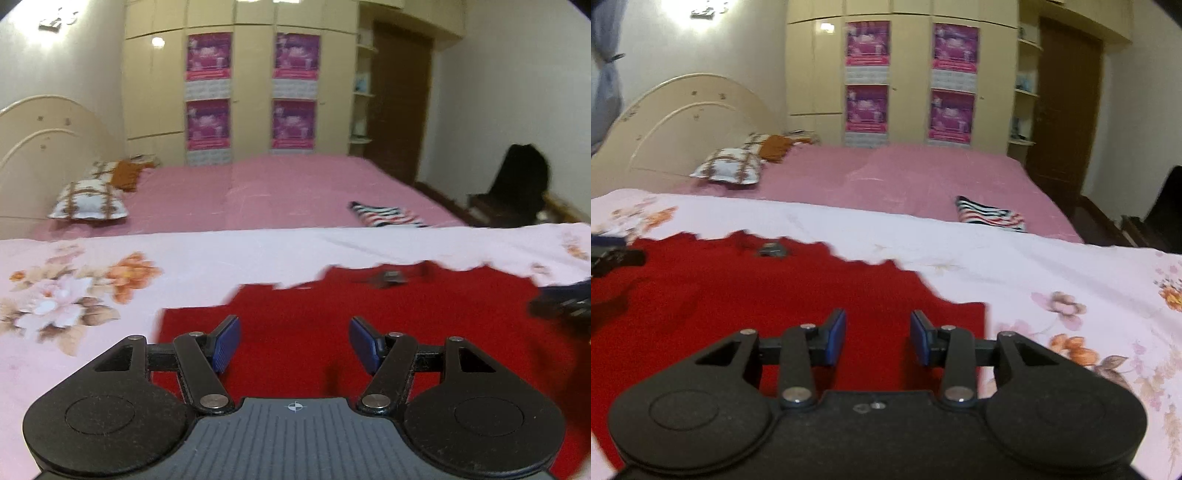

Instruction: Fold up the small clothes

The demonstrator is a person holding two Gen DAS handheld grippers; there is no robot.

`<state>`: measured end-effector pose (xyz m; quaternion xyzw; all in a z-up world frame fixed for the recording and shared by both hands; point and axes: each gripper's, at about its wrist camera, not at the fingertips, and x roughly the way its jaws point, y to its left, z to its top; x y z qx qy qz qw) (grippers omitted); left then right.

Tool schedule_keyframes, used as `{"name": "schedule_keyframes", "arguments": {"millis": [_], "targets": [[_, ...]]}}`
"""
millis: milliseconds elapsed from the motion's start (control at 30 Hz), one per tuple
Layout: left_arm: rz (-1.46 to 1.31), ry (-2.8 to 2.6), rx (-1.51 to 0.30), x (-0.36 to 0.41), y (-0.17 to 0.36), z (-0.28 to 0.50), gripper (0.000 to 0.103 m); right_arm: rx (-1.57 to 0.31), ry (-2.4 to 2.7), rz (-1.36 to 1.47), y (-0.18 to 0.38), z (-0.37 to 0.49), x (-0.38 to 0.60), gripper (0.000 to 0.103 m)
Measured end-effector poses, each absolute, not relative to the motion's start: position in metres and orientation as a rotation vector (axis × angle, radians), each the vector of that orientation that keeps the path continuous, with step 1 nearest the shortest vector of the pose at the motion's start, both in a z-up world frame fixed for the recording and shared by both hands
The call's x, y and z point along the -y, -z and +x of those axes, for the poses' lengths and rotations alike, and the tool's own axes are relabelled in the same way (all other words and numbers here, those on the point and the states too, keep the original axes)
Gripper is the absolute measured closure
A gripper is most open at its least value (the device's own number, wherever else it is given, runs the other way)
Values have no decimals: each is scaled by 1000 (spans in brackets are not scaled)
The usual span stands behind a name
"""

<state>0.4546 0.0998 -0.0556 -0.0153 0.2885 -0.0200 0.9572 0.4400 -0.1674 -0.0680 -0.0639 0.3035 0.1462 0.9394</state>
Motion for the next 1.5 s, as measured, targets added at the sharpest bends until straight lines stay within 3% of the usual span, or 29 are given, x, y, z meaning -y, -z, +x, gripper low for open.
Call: {"name": "schedule_keyframes", "arguments": {"millis": [433, 867, 1067, 1233, 1500], "targets": [[30, 84, -689, -48, 87, 448, 33, -676, -420, -216, 89, 426, 94, 60], [13, -20, -668, -105, 81, 413, 33, -689, -258, -163, 87, 416, 190, 60], [37, 68, -638, -57, 71, 399, 33, -631, -324, -136, 68, 387, 148, 61], [31, 74, -666, -61, 84, 394, 33, -652, -406, -301, 89, 365, 97, 61], [23, -16, -669, -94, 79, 361, 33, -691, -248, -212, 86, 359, 154, 62]]}}
